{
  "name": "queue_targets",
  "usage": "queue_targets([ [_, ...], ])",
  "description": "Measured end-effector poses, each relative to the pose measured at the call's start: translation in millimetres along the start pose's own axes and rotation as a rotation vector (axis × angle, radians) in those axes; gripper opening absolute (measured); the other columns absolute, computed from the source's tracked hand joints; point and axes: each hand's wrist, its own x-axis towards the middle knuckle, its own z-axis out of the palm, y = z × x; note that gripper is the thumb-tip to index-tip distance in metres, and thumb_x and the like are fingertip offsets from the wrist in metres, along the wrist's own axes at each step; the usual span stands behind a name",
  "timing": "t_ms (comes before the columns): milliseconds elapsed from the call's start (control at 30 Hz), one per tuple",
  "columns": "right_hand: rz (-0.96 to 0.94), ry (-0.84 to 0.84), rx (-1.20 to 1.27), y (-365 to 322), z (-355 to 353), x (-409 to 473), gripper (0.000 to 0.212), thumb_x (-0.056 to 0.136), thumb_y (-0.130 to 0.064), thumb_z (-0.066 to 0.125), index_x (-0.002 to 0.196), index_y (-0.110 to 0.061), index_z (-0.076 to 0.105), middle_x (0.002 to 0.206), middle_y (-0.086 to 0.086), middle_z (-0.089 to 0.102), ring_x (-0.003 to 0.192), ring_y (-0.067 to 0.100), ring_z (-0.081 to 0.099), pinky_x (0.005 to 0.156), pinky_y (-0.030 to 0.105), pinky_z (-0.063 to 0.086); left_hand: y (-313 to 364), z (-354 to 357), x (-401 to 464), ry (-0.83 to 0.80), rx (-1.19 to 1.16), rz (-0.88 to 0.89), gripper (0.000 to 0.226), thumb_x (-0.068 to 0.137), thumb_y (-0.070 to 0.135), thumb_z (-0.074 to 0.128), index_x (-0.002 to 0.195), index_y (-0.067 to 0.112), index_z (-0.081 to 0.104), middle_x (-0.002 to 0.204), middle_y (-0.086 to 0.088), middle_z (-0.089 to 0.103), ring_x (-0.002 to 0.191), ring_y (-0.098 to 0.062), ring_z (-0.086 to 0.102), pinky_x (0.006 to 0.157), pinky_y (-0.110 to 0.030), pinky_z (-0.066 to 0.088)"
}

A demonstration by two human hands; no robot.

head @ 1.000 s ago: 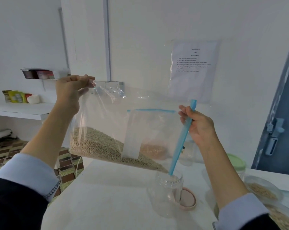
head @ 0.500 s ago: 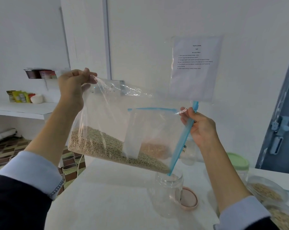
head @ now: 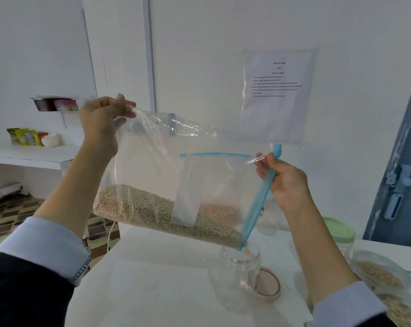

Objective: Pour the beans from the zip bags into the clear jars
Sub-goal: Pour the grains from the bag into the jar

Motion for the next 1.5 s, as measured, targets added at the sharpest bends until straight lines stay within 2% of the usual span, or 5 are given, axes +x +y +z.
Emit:
queue_targets([
  [333,-0.03,-0.015,-0.085,-1,19,-4,0.019,0.087,-0.008,0.065,0.099,0.006,0.064,0.089,0.013,0.074,0.077,0.02,0.072,0.077,0.028,0.058,1,-18,5,0.084,-0.045,-0.011,0.027,0.092,0.006,0.056,0.065,0.004,0.057,0.057,0.004,0.067,0.06,-0.011,0.062,0.07,-0.022,0.052],
  [733,-0.057,-0.017,-0.152,-1,37,-11,0.011,0.084,-0.006,0.067,0.083,0.005,0.065,0.078,0.011,0.074,0.072,0.022,0.072,0.082,0.032,0.057,2,-28,1,0.111,-0.089,-0.034,0.03,0.091,0.004,0.056,0.062,0.006,0.06,0.056,0.002,0.066,0.057,-0.012,0.06,0.074,-0.026,0.054],
  [833,-0.077,-0.002,-0.14,-1,37,-11,0.011,0.085,-0.005,0.067,0.085,0.006,0.065,0.079,0.012,0.074,0.072,0.021,0.071,0.082,0.032,0.057,1,-30,2,0.092,-0.113,-0.042,0.04,0.09,0.002,0.057,0.052,0.012,0.065,0.056,0.0,0.066,0.056,-0.014,0.06,0.075,-0.028,0.055],
  [1167,-0.059,-0.005,-0.14,0,41,-14,0.01,0.085,-0.003,0.066,0.083,0.006,0.064,0.077,0.012,0.073,0.072,0.022,0.071,0.083,0.032,0.058,-2,-32,5,0.058,-0.049,-0.029,0.025,0.091,0.002,0.056,0.066,0.003,0.06,0.059,0.0,0.068,0.058,-0.015,0.062,0.075,-0.029,0.056],
  [1500,-0.062,-0.041,-0.14,-5,37,-12,0.011,0.085,-0.003,0.065,0.087,0.007,0.064,0.078,0.011,0.074,0.072,0.021,0.071,0.078,0.029,0.058,-7,-37,9,0.046,-0.009,-0.047,0.034,0.09,0.005,0.057,0.057,0.011,0.066,0.062,-0.002,0.069,0.066,-0.017,0.066,0.079,-0.032,0.054],
])
